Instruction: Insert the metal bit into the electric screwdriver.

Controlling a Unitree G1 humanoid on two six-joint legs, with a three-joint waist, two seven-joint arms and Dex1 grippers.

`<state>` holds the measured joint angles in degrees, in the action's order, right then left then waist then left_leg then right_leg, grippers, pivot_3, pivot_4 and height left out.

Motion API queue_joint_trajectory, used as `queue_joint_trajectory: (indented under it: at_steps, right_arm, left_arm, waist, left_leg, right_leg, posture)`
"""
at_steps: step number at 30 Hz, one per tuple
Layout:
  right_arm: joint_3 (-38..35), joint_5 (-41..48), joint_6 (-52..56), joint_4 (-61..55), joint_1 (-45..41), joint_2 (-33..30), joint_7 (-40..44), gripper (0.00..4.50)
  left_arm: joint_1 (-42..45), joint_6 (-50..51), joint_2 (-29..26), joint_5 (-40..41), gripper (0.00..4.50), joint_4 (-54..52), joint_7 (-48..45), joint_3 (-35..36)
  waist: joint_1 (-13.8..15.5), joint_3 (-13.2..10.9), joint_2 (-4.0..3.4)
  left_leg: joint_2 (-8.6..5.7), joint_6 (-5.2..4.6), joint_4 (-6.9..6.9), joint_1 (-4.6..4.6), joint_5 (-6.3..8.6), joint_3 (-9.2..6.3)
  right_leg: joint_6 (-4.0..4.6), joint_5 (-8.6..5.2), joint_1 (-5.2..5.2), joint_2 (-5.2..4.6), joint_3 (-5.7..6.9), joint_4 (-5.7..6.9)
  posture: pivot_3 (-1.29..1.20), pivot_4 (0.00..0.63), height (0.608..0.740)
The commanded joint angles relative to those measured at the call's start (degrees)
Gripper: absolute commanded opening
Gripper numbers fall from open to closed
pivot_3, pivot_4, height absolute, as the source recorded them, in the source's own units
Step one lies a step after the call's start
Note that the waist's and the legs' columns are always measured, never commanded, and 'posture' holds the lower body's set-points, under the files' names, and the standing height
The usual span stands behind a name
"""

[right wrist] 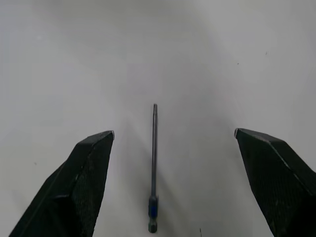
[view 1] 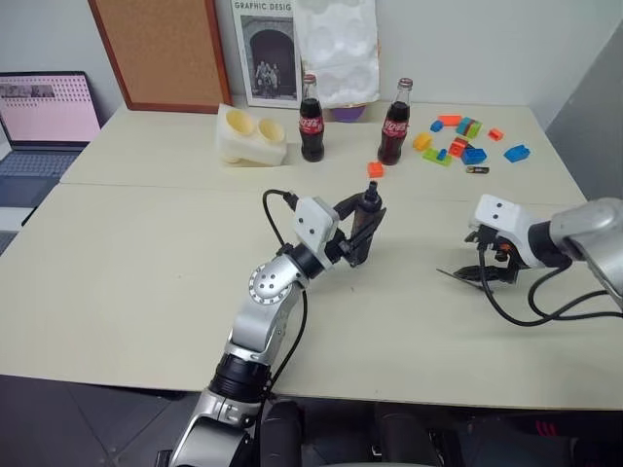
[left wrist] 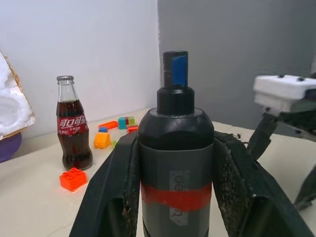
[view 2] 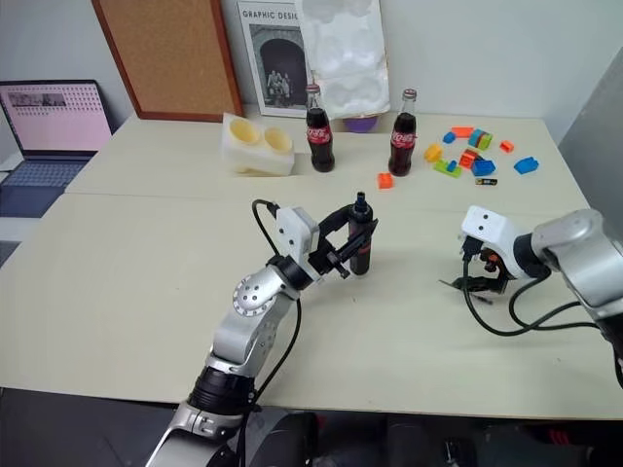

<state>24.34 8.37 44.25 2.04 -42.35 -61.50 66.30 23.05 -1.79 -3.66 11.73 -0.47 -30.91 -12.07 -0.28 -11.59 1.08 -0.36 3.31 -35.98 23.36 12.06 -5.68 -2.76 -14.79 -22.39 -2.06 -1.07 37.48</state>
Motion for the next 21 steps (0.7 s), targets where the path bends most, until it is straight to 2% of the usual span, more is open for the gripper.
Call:
queue_joint_trajectory:
  at_steps: [1, 10, 14, 15, 21]
  right_arm:
    - [2.3, -3.6, -0.2, 4.2, -3.4, 1.0, 4.1, 4.09]
    - [6.1, -10.7, -2.8, 12.6, -5.8, 6.2, 6.7, 4.09]
    - [7.5, -13.9, -4.7, 16.4, -7.5, 8.4, 7.8, 3.43]
    - [7.7, -14.2, -4.4, 17.4, -8.0, 9.0, 8.7, 3.07]
    - [8.5, -16.6, -4.6, 19.9, -8.8, 10.9, 11.6, 1.71]
  left_arm:
    - [0.3, -2.6, 1.1, -0.7, 1.66, -3.1, 0.2, -0.9]
    - [-0.2, -3.6, 1.9, -1.7, 1.66, -2.5, 1.3, -1.1]
    - [0.1, -3.5, 2.3, -1.7, 1.66, -2.0, 1.7, -1.1]
    - [0.3, -3.7, 2.3, -1.9, 1.66, -1.8, 1.7, -1.2]
    - [0.3, -4.4, 2.6, -2.3, 1.66, -1.2, 1.9, -1.2]
  waist:
    - [0.0, 0.0, 0.0]
    - [0.0, 0.0, -0.01]
    - [-0.1, 0.0, -0.01]
    - [-0.1, 0.0, -0.01]
    - [-0.1, 0.0, -0.01]
  left_leg:
    - [0.0, 0.0, 0.0, 0.0, 0.0, -0.01]
    - [0.0, 0.0, -0.02, -0.01, 0.0, -0.02]
    - [0.0, 0.01, -0.05, -0.02, -0.01, -0.01]
    - [0.0, 0.01, -0.06, -0.02, -0.01, -0.02]
    - [0.0, 0.01, -0.07, -0.07, -0.01, -0.05]
  right_leg:
    - [0.0, 0.0, 0.0, 0.0, 0.01, 0.0]
    - [-0.01, 0.01, 0.0, 0.0, 0.03, 0.03]
    - [-0.01, 0.01, 0.0, 0.0, 0.02, 0.08]
    - [-0.02, 0.02, 0.0, 0.0, 0.02, 0.09]
    - [-0.02, 0.02, 0.03, 0.01, 0.04, 0.18]
  posture:
    - [0.0, 0.15, 0.74]
    - [0.0, 0.15, 0.74]
    - [0.0, 0.15, 0.74]
    - [0.0, 0.15, 0.74]
    - [0.0, 0.15, 0.74]
